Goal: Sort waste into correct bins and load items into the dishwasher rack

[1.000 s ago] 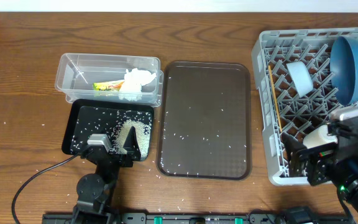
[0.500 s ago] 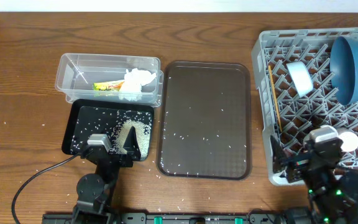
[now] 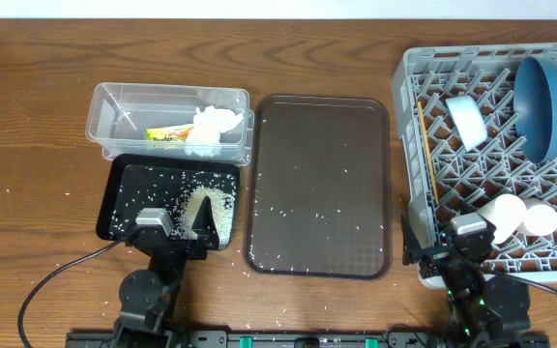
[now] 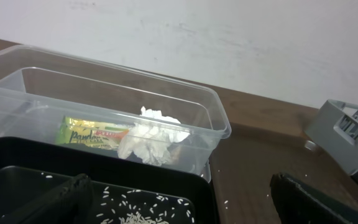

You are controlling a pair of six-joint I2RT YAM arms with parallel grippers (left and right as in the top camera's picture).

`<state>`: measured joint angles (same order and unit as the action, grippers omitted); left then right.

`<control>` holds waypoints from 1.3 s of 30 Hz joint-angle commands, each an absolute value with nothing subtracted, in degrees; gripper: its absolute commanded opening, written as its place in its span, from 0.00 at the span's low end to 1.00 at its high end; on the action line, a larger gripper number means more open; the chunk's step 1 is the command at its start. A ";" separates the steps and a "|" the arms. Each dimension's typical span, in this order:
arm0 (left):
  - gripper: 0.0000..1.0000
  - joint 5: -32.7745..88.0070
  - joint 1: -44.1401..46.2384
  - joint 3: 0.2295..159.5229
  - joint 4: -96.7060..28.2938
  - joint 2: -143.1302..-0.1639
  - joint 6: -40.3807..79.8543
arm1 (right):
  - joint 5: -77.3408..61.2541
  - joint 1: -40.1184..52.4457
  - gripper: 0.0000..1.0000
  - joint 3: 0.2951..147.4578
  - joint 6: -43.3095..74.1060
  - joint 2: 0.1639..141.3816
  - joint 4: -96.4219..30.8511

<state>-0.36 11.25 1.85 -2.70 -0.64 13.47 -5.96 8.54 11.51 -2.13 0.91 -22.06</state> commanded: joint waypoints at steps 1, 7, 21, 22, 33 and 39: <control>0.94 -1.02 10.94 0.23 -4.01 -0.34 13.37 | -6.28 8.10 0.99 7.94 -2.17 0.32 -18.61; 0.94 -1.02 10.94 0.23 -4.01 -0.34 13.37 | -7.11 8.12 0.99 2.07 -2.20 0.32 -7.05; 0.94 -1.02 10.94 0.23 -4.01 -0.34 13.37 | -7.07 8.16 0.99 0.30 -2.22 0.34 -3.57; 0.94 -1.02 10.94 0.23 -4.01 -0.34 13.37 | -7.07 8.16 0.99 0.30 -2.22 0.34 -3.57; 0.94 -1.02 10.94 0.23 -4.01 -0.34 13.37 | -7.07 8.16 0.99 0.30 -2.22 0.34 -3.57; 0.94 -1.02 10.94 0.23 -4.01 -0.34 13.37 | -7.07 8.16 0.99 0.30 -2.22 0.34 -3.57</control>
<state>-0.36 11.25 1.85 -2.70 -0.64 13.47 -6.66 8.54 0.58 -2.13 0.69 -3.62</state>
